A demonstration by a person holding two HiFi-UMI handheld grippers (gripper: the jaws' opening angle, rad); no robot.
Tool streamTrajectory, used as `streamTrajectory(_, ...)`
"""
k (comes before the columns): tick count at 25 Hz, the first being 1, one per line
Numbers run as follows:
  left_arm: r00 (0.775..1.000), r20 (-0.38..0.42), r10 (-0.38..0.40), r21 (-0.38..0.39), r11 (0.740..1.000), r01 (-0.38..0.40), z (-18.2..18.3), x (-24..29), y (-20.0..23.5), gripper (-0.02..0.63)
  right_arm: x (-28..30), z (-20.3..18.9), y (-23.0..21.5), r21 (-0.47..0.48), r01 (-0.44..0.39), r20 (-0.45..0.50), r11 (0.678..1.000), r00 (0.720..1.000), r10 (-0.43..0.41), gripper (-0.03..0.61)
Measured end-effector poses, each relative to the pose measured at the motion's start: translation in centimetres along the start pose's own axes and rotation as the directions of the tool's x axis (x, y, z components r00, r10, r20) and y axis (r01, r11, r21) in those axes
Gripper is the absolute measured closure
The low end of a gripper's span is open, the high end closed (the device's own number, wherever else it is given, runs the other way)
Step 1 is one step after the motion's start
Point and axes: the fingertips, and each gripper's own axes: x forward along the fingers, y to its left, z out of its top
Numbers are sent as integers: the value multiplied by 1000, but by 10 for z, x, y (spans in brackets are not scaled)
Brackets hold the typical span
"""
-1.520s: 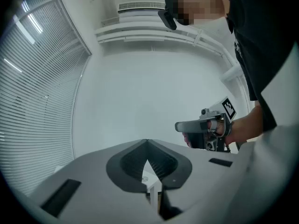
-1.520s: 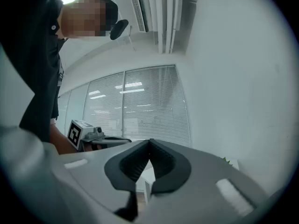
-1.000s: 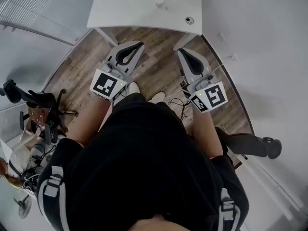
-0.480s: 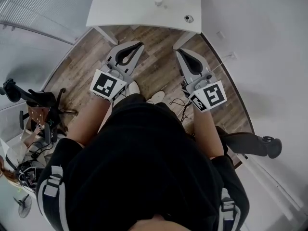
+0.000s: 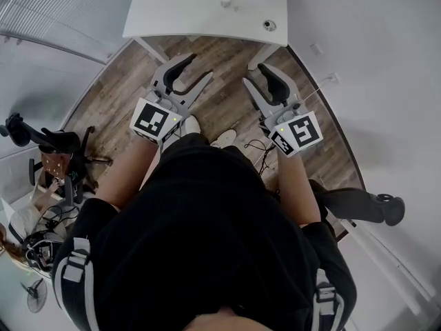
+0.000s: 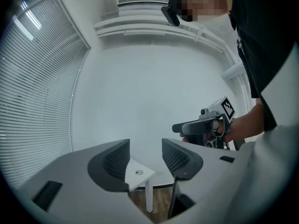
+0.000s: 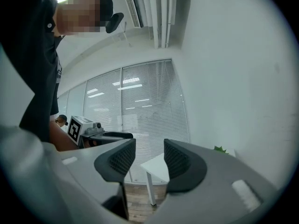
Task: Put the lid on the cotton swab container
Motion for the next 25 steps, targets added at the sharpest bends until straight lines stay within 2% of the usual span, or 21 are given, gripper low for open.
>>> streamTrajectory(3,1000,-5,13,-15,1000,-13,-1,3,3,331,-1,0,-4,-2,12,-6,1000,1000,-12,326)
streamTrajectory(6,1000,0,19,-22,1000,-19,0,6,2,300,-4,-2,-5,-1,6,-16,1000,1000,-6,291)
streamTrajectory(9,1000,-5,15,-28,1000,-15,-2,9,-2,288,-7,-4,-8,-2,2,-20,1000,1000,-2,268)
streamTrajectory(25,999,-18,47,-7,999,-47,-2,39,-30,284,-34,-4,-39,10,-18,-9,1000,1000,18,268)
